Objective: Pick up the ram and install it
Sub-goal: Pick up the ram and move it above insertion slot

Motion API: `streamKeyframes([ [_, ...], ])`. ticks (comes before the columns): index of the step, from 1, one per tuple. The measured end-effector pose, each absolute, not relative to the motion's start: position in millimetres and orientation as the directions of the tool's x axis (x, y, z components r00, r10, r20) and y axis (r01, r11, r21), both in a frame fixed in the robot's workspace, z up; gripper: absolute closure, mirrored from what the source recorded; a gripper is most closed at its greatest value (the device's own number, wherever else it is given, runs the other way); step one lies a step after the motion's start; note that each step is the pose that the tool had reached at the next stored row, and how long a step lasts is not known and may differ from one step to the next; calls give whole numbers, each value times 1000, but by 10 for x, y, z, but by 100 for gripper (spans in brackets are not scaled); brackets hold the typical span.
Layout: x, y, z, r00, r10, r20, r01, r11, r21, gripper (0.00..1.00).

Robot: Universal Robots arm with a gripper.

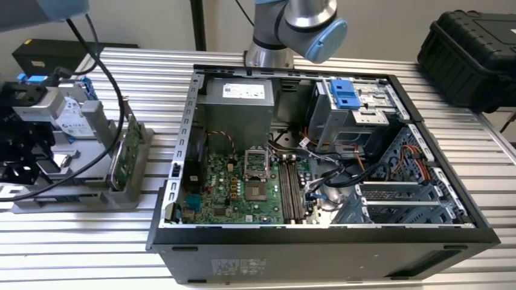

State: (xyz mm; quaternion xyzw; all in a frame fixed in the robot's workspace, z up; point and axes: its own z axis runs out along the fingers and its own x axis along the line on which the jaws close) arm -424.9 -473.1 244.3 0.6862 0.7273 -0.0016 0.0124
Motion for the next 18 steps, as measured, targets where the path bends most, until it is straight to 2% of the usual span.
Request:
streamKeyframes([
  [18,-4235,-4731,2310,-59,998,-20,998,60,15,0],
])
